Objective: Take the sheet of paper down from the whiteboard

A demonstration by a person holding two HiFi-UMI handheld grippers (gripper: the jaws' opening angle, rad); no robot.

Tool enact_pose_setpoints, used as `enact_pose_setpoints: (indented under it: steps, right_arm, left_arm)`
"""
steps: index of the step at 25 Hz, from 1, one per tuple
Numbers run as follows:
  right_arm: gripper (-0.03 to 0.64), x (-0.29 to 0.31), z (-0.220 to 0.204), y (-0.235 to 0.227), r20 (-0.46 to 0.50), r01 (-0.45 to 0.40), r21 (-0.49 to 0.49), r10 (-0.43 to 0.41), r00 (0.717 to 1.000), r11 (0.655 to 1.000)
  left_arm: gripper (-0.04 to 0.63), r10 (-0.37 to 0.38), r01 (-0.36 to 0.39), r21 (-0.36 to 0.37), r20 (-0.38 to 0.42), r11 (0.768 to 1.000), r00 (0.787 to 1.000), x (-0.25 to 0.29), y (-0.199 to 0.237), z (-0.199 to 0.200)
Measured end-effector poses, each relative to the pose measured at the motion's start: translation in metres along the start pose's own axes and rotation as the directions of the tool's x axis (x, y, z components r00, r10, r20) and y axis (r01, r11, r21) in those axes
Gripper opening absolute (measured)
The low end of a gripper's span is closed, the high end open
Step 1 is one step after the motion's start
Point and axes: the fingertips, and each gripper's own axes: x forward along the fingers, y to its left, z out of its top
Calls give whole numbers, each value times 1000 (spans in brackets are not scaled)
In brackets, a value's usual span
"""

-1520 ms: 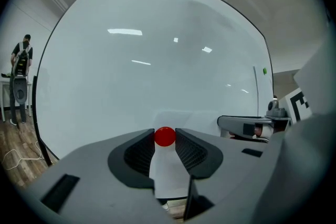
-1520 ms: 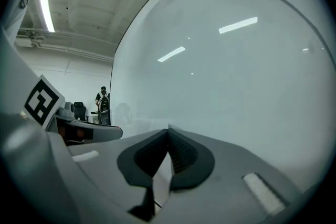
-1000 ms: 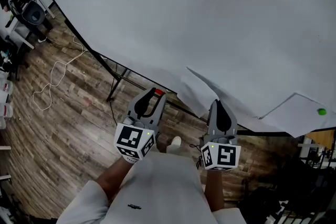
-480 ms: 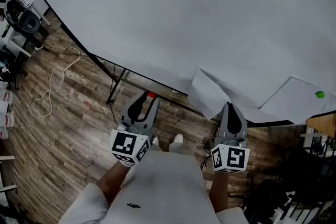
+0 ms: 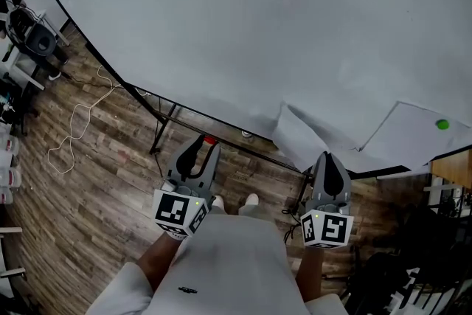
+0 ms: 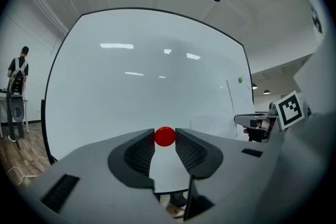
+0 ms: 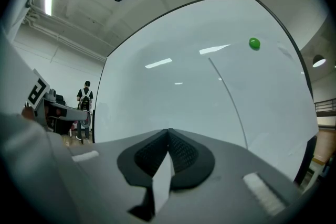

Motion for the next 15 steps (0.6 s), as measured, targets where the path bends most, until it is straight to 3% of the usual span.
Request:
enact_pose_setpoints:
  steps: [15]
  right_arm:
    - [11, -4, -7, -4, -14, 6, -31, -7, 1000, 999]
  left_arm:
    - [124, -24, 24, 0, 8, 1000, 1000, -1, -10, 2]
